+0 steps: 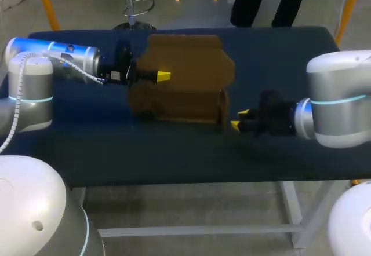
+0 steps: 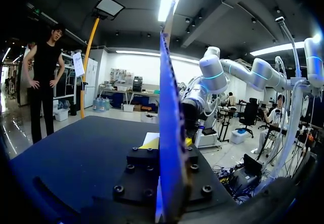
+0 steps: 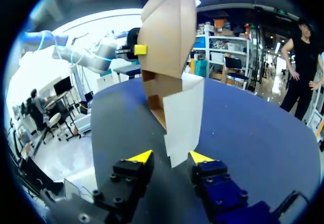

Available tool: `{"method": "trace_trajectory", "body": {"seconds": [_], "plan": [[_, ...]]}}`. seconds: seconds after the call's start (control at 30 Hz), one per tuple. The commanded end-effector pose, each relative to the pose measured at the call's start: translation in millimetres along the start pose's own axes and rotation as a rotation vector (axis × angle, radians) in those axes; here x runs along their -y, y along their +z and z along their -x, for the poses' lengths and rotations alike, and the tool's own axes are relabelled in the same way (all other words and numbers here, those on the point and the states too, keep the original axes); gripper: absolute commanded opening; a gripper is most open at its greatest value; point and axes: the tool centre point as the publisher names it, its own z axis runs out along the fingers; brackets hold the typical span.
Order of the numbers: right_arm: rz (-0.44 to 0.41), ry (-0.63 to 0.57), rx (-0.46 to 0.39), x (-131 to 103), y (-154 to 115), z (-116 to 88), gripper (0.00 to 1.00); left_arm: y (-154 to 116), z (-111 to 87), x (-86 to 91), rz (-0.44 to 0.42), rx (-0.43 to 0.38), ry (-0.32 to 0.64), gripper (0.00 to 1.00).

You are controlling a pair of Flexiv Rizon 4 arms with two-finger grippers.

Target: Assemble the packaging by folding the flat box into shape, placing the metal phone stand inside, and closing the box properly

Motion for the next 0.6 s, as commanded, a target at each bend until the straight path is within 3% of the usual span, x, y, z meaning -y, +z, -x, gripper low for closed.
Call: {"method": "trace_trajectory", "body": {"seconds": [0.03, 0.6], "plan": [[0.014, -0.004, 0.000, 0, 9, -2, 0.48, -1, 1.5, -4.4, -0.001, -0.005, 0.000, 0.00], [0.003, -0.007, -0.039, -11, 44, -8, 0.47, -1, 1.5, -4.4, -0.001, -0.005, 0.000, 0.00]]}}
